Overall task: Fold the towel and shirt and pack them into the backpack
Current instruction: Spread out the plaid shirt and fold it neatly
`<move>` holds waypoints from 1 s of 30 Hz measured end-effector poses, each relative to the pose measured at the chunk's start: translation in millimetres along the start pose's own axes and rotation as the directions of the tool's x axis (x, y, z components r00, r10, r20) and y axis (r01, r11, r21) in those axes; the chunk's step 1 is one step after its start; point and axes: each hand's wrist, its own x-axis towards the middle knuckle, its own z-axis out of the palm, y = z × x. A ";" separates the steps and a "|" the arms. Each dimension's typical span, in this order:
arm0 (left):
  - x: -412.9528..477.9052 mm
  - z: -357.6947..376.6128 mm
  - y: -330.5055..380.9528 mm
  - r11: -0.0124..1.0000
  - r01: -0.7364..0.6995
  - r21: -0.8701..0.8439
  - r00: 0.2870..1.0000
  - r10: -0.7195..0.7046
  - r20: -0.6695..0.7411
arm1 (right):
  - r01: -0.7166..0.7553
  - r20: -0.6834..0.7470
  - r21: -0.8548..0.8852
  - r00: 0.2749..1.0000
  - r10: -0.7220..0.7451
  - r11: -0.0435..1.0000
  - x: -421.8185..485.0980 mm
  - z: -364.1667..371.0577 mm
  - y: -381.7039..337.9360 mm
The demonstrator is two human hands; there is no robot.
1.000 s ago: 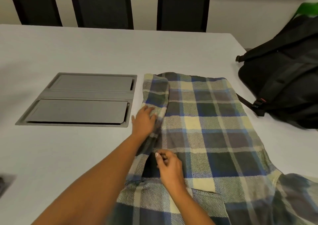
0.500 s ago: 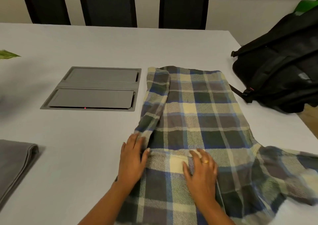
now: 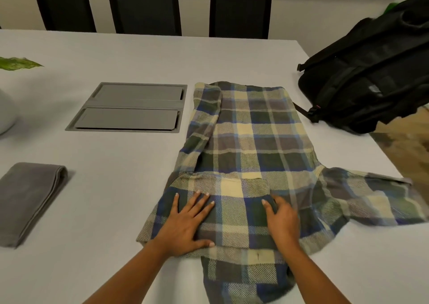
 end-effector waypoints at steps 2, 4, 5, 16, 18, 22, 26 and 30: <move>-0.7 1.1 4.2 1.000 0.005 0.018 1.000 -0.005 0.004 | 0.046 -0.012 0.026 0.999 -0.046 0.999 -2.0 -7.3 -7.5; -1.2 1.0 9.1 1.000 0.013 0.021 1.000 -0.012 -0.017 | 0.096 -0.023 0.055 0.995 -0.095 0.994 -2.5 -13.9 -13.0; -1.8 -2.8 13.6 1.000 0.010 -0.009 1.000 -0.010 -0.020 | 0.124 -0.033 0.068 0.992 -0.122 0.990 -1.4 -17.7 -14.2; 20.3 -11.3 80.7 0.967 0.074 -0.244 0.992 -0.097 -0.085 | 0.057 -0.034 -0.168 0.997 -0.063 0.984 29.5 -55.4 29.7; 18.6 -15.0 73.2 0.945 0.206 -0.256 0.954 -0.252 -0.162 | 0.150 -0.094 -0.196 0.981 -0.170 0.969 24.4 -47.6 28.2; 14.1 -16.4 43.8 0.783 0.508 -0.360 0.765 -0.602 -0.228 | 0.405 0.064 -0.215 0.914 -0.400 0.889 11.0 -22.0 14.3; -1.1 4.7 27.8 0.780 0.549 -0.301 0.806 -0.590 -0.059 | 0.483 0.395 -0.361 0.854 -0.338 0.798 2.5 0.0 28.4; -6.9 20.0 30.5 0.792 0.556 -0.252 0.816 -0.578 -0.019 | 0.487 0.422 -0.380 0.848 -0.321 0.786 4.1 7.9 39.3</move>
